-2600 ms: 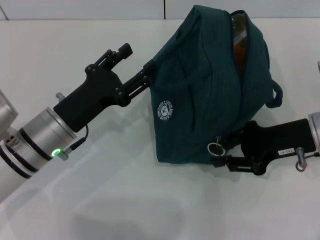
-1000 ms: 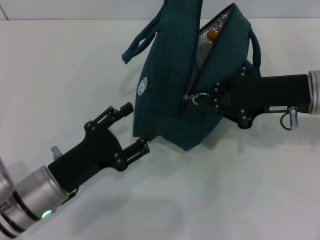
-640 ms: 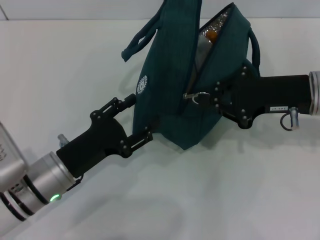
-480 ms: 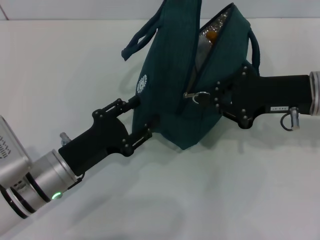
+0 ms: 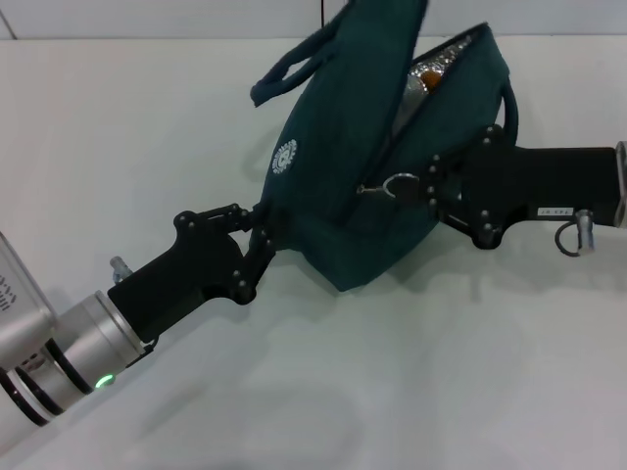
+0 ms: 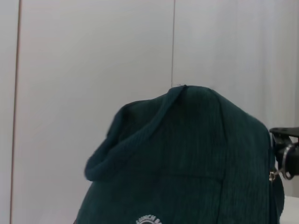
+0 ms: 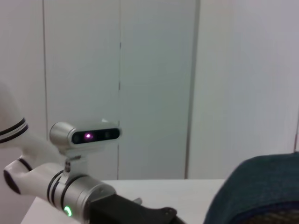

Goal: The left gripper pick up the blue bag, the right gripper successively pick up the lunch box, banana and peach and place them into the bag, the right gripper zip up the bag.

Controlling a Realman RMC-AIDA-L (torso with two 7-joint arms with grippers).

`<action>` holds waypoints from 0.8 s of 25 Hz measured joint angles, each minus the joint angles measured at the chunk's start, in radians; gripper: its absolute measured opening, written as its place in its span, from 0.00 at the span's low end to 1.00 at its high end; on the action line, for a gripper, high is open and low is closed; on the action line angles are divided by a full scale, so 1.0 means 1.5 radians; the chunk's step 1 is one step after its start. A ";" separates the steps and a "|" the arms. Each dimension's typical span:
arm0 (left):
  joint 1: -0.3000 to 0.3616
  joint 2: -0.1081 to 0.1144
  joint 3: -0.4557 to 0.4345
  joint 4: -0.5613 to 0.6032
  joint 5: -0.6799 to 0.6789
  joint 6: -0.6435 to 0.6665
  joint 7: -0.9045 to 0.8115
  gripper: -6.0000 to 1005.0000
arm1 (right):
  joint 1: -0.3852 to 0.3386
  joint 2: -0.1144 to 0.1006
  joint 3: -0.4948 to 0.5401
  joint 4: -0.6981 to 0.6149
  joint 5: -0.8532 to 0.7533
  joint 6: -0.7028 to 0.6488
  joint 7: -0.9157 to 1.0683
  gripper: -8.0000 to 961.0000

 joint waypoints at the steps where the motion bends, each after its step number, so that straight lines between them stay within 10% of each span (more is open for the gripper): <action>1: 0.000 0.000 0.000 0.000 0.000 0.000 0.001 0.28 | -0.002 0.000 0.000 0.000 0.006 0.000 -0.003 0.03; 20: -0.028 -0.001 0.006 0.009 0.055 -0.038 0.005 0.06 | -0.037 0.003 -0.001 0.098 0.278 -0.006 -0.227 0.03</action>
